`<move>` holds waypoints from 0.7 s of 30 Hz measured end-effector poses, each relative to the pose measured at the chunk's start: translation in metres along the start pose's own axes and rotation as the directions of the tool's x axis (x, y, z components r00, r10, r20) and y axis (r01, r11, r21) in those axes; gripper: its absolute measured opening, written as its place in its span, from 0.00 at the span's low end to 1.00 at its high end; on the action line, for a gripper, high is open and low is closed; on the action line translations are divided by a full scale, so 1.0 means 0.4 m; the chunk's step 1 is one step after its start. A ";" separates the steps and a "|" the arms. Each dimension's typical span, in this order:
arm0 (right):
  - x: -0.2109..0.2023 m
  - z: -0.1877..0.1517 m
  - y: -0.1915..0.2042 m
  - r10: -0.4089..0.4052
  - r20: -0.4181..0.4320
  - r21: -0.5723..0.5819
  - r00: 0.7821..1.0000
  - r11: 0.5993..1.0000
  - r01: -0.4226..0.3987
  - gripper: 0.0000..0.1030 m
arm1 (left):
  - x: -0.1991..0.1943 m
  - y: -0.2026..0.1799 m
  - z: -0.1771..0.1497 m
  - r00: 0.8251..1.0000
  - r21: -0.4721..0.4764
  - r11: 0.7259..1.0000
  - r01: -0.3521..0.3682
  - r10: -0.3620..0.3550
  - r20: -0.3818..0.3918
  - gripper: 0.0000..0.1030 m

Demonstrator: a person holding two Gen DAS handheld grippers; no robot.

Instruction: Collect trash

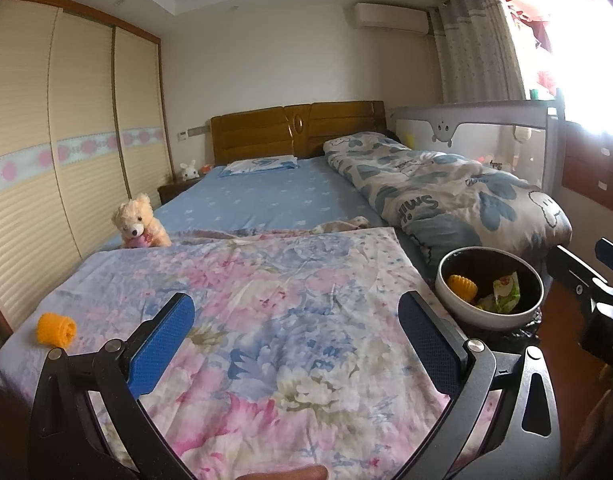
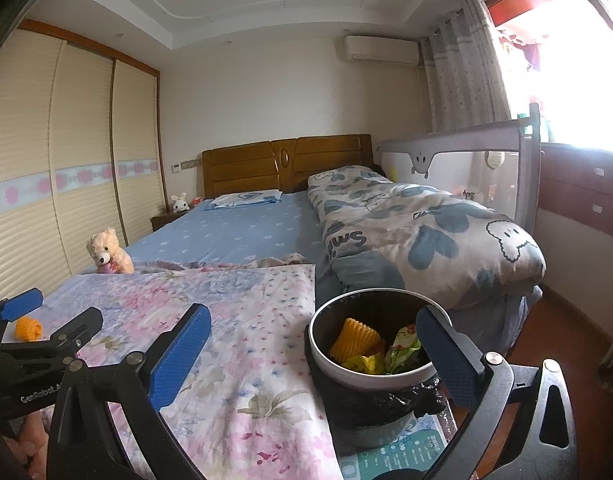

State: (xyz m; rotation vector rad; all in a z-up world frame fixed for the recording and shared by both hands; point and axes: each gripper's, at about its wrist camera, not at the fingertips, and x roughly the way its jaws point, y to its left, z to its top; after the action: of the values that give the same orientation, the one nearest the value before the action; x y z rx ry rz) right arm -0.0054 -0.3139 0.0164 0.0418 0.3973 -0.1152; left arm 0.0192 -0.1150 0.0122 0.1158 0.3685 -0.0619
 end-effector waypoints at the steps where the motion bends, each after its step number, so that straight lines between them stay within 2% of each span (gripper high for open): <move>1: 0.000 0.000 0.001 -0.001 -0.002 -0.002 1.000 1.000 0.001 1.00 | 0.001 0.000 0.000 1.000 0.002 1.000 -0.002 0.002 0.001 1.00; 21: 0.001 -0.001 0.002 0.000 -0.005 -0.004 1.000 1.000 0.000 1.00 | -0.001 -0.001 -0.005 1.000 0.001 1.000 0.003 -0.003 -0.007 1.00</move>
State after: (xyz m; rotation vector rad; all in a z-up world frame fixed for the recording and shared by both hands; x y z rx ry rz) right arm -0.0050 -0.3131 0.0157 0.0380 0.4029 -0.1147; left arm 0.0181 -0.1153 0.0105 0.1163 0.3755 -0.0647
